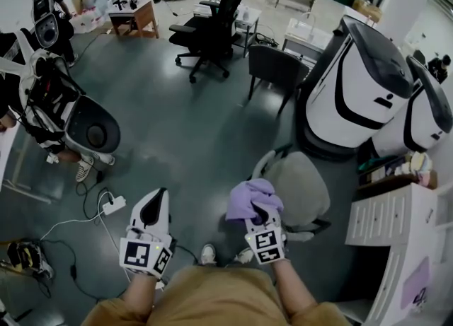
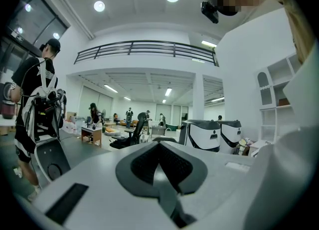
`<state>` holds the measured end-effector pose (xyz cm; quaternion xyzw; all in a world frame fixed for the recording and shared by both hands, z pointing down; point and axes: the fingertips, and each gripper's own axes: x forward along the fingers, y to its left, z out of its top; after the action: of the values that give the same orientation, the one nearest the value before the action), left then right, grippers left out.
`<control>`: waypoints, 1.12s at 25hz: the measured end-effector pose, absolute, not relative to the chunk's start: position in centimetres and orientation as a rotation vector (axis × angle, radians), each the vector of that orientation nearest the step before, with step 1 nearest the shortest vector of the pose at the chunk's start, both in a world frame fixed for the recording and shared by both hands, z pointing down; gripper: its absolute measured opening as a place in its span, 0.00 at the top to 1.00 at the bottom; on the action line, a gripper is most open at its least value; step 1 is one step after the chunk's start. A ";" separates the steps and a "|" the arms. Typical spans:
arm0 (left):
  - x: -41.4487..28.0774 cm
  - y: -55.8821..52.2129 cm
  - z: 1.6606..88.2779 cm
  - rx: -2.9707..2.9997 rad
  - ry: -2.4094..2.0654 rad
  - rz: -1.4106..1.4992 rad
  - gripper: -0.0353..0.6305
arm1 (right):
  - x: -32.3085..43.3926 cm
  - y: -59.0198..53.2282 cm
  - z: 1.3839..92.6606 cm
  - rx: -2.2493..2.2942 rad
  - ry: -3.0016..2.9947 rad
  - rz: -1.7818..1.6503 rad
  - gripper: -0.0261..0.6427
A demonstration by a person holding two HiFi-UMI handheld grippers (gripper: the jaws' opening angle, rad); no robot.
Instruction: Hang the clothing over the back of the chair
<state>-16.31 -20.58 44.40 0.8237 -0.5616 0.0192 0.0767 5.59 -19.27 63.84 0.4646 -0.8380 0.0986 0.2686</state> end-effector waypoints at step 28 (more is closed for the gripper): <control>-18.8 -19.0 45.6 2.472 -1.643 0.073 0.94 | 3.0 -16.2 73.8 0.995 -2.066 0.546 0.60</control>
<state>-18.83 -18.97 45.56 0.8295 -0.5513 0.0244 0.0861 2.98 -16.16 73.80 0.3902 -0.8098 0.2140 0.3823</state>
